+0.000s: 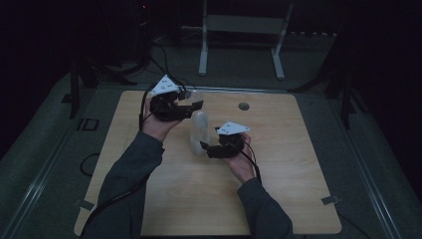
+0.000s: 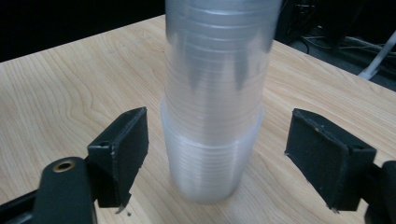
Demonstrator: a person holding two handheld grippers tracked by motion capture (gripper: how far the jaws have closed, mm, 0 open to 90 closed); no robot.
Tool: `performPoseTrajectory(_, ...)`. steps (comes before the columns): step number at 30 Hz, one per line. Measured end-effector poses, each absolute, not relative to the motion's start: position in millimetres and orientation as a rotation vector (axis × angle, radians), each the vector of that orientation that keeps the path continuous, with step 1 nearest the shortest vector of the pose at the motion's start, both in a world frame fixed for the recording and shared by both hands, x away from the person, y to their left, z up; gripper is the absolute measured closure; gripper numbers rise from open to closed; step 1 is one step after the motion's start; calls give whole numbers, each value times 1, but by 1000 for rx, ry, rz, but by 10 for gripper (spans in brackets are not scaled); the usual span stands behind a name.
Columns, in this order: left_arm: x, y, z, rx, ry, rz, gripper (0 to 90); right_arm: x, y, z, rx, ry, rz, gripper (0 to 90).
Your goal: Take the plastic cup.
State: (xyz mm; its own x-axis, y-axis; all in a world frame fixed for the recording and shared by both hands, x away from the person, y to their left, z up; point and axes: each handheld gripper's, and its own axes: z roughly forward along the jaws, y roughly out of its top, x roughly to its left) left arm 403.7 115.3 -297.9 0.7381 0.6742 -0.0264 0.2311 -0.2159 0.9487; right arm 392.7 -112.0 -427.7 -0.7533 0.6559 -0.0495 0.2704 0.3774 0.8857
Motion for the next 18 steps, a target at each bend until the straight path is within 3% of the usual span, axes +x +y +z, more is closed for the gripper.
performPoseTrajectory(18,391,126,-282,1744,663,466,409,375,-125,-421,802,2235,1327,230)
